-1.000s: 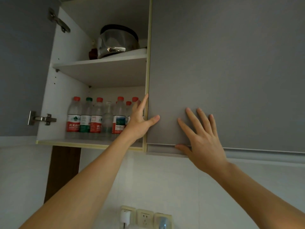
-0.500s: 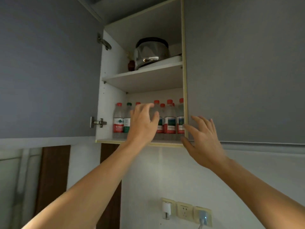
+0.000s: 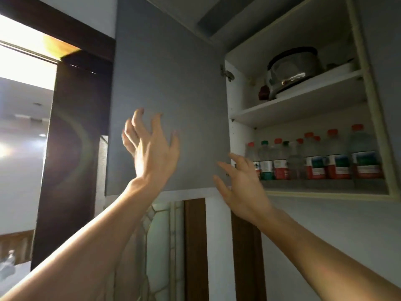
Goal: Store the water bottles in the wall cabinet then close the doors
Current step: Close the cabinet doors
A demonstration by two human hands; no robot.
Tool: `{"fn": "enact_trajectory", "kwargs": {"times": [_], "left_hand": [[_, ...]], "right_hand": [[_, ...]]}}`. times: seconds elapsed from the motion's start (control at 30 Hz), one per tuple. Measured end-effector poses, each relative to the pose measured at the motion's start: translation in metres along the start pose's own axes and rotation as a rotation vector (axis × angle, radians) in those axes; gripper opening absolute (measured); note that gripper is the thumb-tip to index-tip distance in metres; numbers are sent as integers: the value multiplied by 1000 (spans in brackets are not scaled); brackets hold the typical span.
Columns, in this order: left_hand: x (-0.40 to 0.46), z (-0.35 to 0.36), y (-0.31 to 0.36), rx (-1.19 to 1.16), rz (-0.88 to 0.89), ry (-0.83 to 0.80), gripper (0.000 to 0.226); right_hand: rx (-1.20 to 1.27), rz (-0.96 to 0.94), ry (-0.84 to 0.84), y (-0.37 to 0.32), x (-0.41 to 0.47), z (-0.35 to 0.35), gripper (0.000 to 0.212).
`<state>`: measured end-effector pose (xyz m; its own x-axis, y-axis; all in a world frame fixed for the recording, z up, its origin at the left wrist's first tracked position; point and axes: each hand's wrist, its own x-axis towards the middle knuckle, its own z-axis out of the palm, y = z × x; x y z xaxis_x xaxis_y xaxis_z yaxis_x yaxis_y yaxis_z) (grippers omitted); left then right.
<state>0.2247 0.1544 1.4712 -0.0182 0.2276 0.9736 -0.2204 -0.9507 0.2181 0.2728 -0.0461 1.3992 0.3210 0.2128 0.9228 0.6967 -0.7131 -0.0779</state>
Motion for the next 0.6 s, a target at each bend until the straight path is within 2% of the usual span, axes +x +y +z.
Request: {"fn": "enact_trajectory", "kwargs": {"times": [0.07,0.17,0.27,0.33,0.43,0.53,0.6], "left_hand": [[15,-7,-30,111,-86,-34,63],[26,-9,-68,174,-285,-169,81],[25,-8,-88,18,-432,-275,96],[22,-6,-90,-97,-507,-277,100],[22,-13,-84,-167,-517,-188,84],[15,-28,-73,-255,-352,-83,57],[8,-41,-59,-485,-257,-77,35]], "right_hand": [[42,5,-18,-17,3,14,47],[68,24,-34,-34,3,25,48],[86,62,-53,-42,2,27,50],[93,85,-48,-43,0,24,52],[140,122,-41,-41,-2,18,59],[211,119,-24,-43,0,11,73],[306,103,-16,-51,3,3,84]]}}
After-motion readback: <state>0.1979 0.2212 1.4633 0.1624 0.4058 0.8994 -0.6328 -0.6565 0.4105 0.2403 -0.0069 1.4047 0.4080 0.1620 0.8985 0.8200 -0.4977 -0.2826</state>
